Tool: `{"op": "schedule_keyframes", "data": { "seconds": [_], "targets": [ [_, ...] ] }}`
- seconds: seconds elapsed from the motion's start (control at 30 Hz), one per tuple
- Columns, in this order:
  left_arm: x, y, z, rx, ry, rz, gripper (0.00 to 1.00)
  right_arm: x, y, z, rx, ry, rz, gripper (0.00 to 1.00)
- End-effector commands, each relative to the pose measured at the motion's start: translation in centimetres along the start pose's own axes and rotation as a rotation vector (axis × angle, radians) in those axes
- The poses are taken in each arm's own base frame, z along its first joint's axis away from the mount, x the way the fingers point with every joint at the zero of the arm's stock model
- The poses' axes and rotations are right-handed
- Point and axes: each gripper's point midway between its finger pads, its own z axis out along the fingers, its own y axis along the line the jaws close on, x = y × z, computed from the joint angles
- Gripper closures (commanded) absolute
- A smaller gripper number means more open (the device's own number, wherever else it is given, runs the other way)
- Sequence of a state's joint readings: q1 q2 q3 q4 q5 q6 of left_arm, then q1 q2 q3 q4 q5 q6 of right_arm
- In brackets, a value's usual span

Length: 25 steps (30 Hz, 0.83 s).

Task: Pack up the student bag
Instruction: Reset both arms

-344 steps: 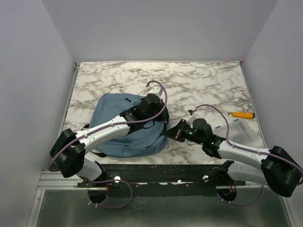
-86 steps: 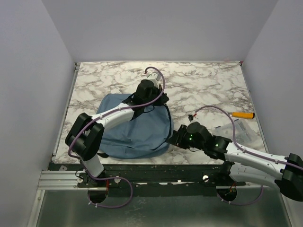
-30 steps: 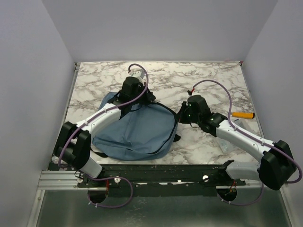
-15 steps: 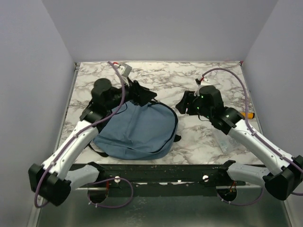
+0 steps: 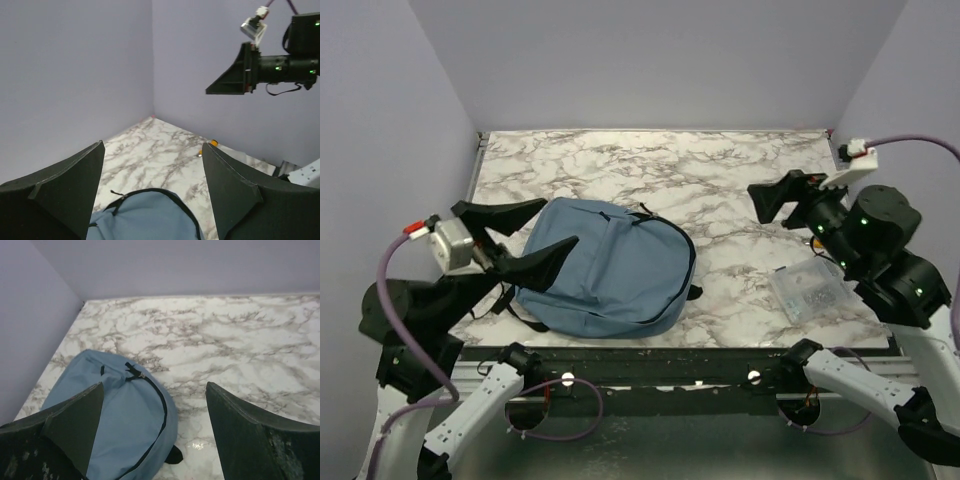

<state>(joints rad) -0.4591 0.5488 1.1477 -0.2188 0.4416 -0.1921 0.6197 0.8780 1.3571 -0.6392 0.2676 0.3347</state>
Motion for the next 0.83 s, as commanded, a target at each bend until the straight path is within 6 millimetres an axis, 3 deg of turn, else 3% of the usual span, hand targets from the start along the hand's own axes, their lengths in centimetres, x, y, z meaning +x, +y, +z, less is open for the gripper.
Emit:
{"op": "schedule_keyframes", "data": {
  "seconds": [0.0, 0.1, 0.23, 0.5, 0.8],
  "targets": [
    [-1.5, 1.7, -3.6, -0.174, -0.016, 0.11, 0.18, -3.1, -2.4, -3.5, 0.097, -0.082, -0.051, 0.11],
    [-3.3, 1.5, -5.5, -0.224, -0.084, 0.143, 0.17, -4.2, -3.5, -4.7, 0.151, -0.106, -0.048, 0.1],
    [-4.2, 1.4, -6.9, -0.253, -0.125, 0.166, 0.16, -5.0, -4.0, -6.0, 0.167, -0.134, -0.049, 0.08],
    [-2.4, 1.3, -6.6, -0.237, -0.09, 0.116, 0.17, -5.6, -4.7, -7.2, 0.183, -0.192, -0.002, 0.0],
    [-2.4, 0.6, -6.3, -0.2, -0.091, 0.059, 0.17, -5.3, -5.3, -7.9, 0.205, -0.204, 0.031, 0.0]
  ]
}}
